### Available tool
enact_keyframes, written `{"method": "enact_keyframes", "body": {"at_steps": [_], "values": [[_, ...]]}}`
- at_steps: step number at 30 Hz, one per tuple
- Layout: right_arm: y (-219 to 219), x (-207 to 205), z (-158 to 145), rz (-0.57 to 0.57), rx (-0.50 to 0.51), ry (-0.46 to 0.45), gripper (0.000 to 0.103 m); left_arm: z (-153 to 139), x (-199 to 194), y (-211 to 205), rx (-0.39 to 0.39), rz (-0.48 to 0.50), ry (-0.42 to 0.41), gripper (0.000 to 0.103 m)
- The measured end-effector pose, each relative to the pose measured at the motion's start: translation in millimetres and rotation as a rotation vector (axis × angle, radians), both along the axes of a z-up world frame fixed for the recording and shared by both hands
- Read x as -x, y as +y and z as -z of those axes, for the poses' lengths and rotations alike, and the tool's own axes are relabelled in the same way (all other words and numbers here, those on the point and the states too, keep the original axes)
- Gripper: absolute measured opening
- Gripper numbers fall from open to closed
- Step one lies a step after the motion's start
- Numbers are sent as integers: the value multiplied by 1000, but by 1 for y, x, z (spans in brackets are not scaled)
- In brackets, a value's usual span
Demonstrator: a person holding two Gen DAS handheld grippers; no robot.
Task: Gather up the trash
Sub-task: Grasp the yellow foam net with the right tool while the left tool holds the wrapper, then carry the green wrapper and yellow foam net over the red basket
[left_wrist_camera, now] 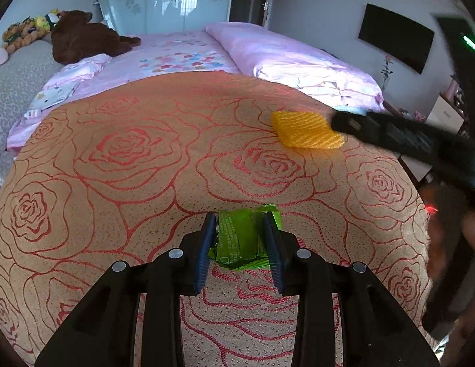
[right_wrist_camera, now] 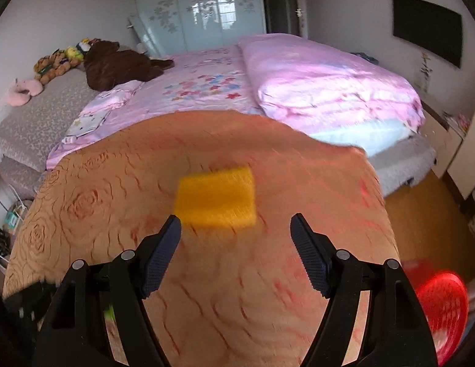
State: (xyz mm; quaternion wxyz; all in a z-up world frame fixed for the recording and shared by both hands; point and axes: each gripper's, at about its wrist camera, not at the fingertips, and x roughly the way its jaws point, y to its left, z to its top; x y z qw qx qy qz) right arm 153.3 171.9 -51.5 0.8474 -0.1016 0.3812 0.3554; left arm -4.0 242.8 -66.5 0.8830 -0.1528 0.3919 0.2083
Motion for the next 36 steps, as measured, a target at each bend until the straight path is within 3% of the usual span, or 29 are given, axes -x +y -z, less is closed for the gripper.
{"method": "enact_keyframes", "body": {"at_steps": [9, 11, 15, 26, 36], "values": [[46, -23, 27, -29, 56, 92, 72, 1, 0, 0, -8, 0, 6, 31], [49, -20, 31, -34, 81, 57, 71, 1, 0, 0, -5, 0, 6, 31], [55, -10, 35, -46, 145, -26, 59, 1, 0, -1, -6, 0, 9, 31], [32, 5, 35, -64, 153, -70, 30, 2, -2, -1, -13, -1, 14, 31], [-17, 33, 33, -60, 117, -43, 27, 2, -3, -1, -19, -3, 16, 31]]}}
